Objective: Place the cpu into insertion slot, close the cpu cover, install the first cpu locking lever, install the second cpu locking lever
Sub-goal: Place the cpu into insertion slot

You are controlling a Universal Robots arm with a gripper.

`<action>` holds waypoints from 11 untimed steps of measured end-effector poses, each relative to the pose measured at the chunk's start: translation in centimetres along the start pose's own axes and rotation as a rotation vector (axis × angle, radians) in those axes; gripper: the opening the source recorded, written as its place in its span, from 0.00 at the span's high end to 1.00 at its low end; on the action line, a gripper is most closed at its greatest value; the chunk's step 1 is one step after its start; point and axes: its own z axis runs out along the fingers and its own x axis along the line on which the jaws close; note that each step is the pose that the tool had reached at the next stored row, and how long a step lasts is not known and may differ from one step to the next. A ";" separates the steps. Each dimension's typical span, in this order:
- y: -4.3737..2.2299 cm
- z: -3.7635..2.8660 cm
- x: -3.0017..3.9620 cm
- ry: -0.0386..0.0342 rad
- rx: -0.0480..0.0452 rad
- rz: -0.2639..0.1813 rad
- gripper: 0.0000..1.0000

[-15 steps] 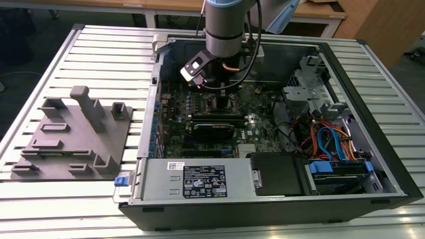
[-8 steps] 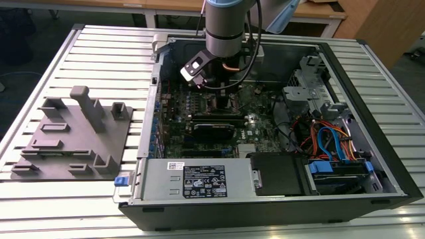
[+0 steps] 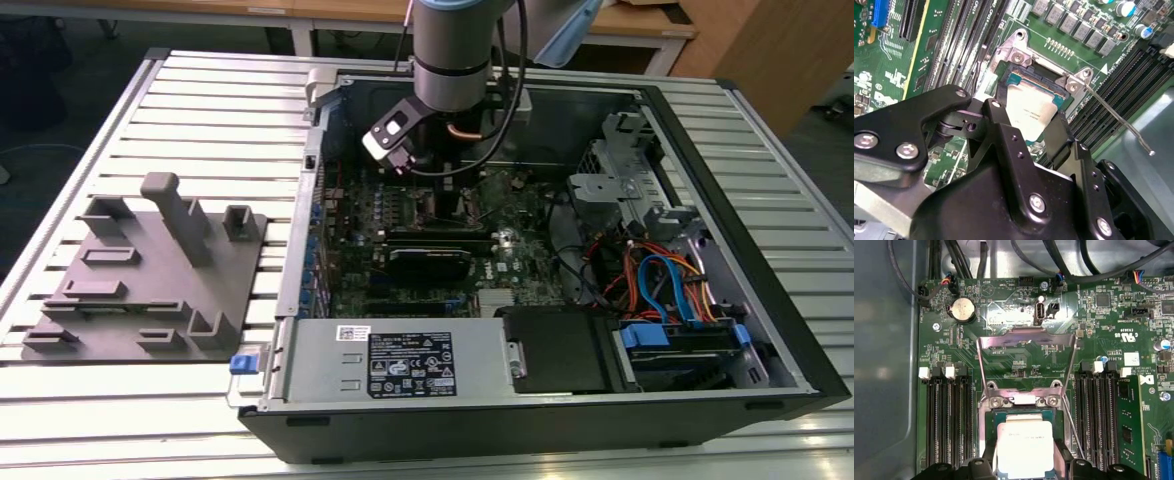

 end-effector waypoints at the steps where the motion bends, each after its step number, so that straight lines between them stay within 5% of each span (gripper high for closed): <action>1: 0.00 0.02 0.00 -0.0004 0.0038 0.002 0.47; 11: 0.00 0.20 0.00 -0.0018 0.0093 0.009 0.47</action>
